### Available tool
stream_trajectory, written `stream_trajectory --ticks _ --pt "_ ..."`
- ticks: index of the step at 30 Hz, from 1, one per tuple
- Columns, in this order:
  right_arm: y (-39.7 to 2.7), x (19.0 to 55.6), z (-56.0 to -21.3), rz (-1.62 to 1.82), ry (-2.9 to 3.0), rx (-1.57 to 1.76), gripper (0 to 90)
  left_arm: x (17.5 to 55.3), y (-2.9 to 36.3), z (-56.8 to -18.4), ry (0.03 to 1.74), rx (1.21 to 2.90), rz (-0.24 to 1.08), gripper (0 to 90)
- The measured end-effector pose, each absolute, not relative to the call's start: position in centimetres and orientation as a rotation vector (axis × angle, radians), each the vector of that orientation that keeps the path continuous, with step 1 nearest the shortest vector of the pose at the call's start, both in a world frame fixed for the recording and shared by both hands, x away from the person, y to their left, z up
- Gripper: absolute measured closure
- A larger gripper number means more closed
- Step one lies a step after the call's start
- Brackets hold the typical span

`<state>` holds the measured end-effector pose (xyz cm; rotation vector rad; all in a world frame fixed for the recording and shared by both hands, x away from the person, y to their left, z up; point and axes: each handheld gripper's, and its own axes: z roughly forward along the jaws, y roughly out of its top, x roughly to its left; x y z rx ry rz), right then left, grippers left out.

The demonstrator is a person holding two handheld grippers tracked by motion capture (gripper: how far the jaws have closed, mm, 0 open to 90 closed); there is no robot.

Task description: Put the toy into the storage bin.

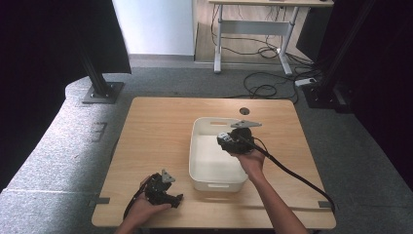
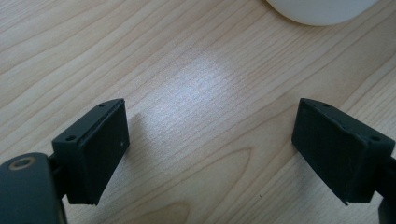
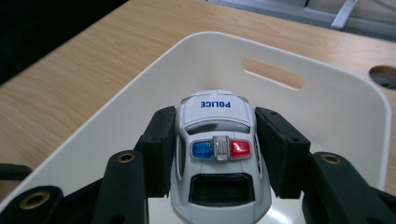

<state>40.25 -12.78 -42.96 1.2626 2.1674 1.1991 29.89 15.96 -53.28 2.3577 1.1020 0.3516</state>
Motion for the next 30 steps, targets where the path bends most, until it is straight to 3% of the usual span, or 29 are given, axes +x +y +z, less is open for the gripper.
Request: stream_trajectory --ticks 30 --pt "-9.9 41.0 -43.9 1.251 2.227 1.277 50.4 29.9 15.9 -53.3 1.098 2.358 0.351 11.8"
